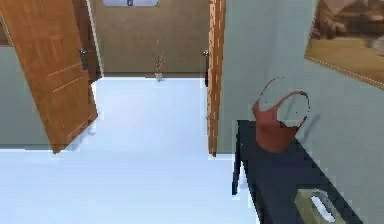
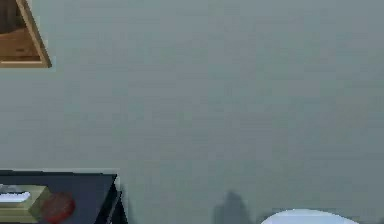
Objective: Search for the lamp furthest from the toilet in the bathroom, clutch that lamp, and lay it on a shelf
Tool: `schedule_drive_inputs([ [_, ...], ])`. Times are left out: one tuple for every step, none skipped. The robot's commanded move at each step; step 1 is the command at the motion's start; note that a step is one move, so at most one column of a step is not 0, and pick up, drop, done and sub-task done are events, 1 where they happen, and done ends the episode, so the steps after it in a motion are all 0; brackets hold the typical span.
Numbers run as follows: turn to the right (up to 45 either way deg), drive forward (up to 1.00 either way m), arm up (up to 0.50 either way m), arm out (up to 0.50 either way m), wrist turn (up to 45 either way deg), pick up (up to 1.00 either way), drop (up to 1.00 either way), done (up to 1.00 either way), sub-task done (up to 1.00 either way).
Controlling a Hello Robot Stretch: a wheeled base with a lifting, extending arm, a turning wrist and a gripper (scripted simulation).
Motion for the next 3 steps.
schedule_drive_inputs([
  [-36.0, 0.00, 0.00, 0.00, 0.0, 0.00, 0.00, 0.00, 0.00],
  [0.0, 0.00, 0.50, 0.00, 0.0, 0.00, 0.00, 0.00, 0.00],
  [0.0, 0.00, 0.32, 0.00, 0.0, 0.00, 0.00, 0.00, 0.00],
])
